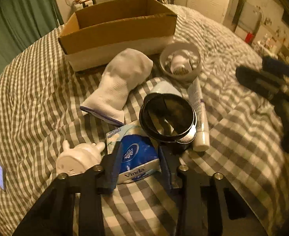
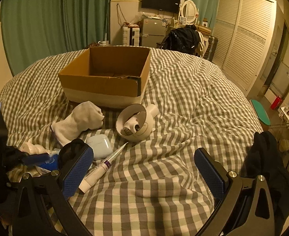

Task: Organize objects
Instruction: 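Reach down and grasp the black round lid with the right gripper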

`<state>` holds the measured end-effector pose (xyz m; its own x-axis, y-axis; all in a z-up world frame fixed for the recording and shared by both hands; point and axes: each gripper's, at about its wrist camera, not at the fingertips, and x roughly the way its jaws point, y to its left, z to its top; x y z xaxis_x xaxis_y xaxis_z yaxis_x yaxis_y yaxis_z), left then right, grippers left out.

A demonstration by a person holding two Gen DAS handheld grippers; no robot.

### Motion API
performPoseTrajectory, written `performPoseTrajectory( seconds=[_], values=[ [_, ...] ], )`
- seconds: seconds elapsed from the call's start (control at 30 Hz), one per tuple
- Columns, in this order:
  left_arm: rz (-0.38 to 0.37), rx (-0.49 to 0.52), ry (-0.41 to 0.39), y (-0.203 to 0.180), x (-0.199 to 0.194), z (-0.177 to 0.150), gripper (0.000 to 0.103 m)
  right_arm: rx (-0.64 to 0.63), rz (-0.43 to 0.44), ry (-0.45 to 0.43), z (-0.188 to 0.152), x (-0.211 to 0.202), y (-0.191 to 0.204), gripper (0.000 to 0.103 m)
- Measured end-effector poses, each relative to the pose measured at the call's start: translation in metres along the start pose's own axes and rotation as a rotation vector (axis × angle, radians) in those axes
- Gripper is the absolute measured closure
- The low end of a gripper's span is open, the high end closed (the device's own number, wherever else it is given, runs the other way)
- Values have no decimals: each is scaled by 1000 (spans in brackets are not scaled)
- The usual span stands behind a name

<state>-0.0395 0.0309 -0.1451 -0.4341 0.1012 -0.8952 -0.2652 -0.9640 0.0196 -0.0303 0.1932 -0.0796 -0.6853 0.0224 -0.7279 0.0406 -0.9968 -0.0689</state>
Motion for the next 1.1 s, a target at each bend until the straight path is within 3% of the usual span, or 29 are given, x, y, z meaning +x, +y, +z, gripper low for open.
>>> performPoseTrajectory(
  seconds=[0.13,0.4,0.7,0.9,0.97,1.1],
  values=[
    [-31,-45,-45,14,-16,5,84,-10,5,11,1,4,4,0],
    [-61,-122,-122,47,-43,14,86,-25,73,46,2,10,17,0],
    [5,-161,-143,78,-46,14,87,-125,215,145,0,34,67,1],
    [-21,-190,-141,93,-42,15,87,-172,243,233,-6,58,85,24],
    [-25,-195,-145,95,-44,18,87,-178,255,254,-7,63,86,38],
    [-29,-196,-158,93,-52,21,87,-183,265,247,-8,63,87,39]
  ],
)
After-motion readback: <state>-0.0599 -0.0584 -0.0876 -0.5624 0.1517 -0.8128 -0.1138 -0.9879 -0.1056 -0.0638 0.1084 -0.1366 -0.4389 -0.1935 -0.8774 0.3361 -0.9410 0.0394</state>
